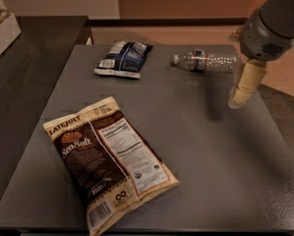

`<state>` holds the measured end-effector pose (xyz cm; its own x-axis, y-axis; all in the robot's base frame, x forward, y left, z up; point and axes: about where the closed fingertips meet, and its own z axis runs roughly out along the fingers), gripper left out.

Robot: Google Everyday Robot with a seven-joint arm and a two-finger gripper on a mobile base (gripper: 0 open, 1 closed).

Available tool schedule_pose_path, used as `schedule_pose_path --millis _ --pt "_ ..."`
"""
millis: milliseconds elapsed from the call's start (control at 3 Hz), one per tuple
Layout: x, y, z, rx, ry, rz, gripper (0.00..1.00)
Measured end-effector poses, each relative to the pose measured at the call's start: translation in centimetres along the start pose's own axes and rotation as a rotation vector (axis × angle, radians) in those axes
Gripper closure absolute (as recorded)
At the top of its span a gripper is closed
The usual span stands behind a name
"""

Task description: Place water bottle upright

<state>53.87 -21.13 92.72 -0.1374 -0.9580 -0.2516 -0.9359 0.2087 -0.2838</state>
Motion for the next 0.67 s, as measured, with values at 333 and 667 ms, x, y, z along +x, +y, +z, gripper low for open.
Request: schedule_pose_path --millis 333,667 --pt "-0.1 -3.9 2.9 -0.001 -0.002 -0.047 0.00" --pt "-0.8 -7.4 5.4 -0.009 0.008 -0.100 0.00"
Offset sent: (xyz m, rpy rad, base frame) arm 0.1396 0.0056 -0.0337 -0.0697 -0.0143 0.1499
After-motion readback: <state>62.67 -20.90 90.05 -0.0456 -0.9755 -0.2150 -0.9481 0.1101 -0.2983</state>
